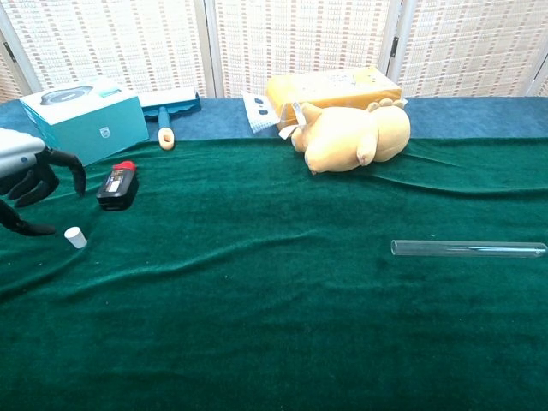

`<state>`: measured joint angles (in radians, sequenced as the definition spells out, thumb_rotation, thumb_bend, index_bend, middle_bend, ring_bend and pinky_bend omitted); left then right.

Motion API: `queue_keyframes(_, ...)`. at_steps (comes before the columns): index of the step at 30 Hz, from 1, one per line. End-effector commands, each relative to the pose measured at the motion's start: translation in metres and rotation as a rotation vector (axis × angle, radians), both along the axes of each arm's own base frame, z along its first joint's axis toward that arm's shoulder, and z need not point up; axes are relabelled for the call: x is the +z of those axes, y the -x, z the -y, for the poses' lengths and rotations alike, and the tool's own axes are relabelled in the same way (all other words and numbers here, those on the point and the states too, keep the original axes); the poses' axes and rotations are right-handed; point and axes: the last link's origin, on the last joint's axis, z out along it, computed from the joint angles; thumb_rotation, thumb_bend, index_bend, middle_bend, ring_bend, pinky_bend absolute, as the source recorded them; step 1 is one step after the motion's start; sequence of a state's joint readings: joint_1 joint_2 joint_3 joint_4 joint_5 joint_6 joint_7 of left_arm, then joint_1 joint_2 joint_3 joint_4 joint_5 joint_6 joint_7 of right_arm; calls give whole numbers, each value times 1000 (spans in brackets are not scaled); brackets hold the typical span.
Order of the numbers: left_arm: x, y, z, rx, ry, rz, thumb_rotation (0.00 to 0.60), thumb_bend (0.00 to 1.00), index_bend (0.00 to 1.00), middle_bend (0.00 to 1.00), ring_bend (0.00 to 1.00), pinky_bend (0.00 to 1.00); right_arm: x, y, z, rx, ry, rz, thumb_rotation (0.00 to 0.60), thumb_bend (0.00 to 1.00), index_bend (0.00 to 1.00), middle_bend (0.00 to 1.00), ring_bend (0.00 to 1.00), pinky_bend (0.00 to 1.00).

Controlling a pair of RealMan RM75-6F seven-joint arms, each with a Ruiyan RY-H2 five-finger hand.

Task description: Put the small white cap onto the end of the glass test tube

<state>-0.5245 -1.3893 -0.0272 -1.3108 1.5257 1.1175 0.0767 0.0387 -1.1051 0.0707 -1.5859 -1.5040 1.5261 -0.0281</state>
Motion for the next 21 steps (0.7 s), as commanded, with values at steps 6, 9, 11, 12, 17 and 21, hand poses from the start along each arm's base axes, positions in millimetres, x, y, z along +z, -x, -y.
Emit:
queue_keyframes(6,-13,5,-4,28,21,4,600,270,466,1000,909,848,-1,4,-1,-12,-2,6,600,399,0,121,114,48)
queue_keyframes(9,-17,9,-6,47,26,2,600,281,466,1000,915,853,-1,5,-1,-15,-3,7,600,400,0,121,114,48)
queue_keyframes(11,-19,12,-7,60,30,1,600,288,467,1000,915,853,0,6,-1,-18,-4,6,600,400,0,121,114,48)
queue_keyframes(12,-19,13,-7,64,32,1,600,291,469,1000,915,853,0,6,0,-19,-3,6,600,400,0,121,114,48)
queue_keyframes(17,-22,19,-9,85,37,4,600,314,477,1000,915,854,5,7,1,-24,9,2,600,400,0,121,114,48)
queue_keyframes(21,-22,21,-9,93,45,4,600,314,478,1000,915,854,21,6,7,-31,40,-11,600,399,0,121,115,48)
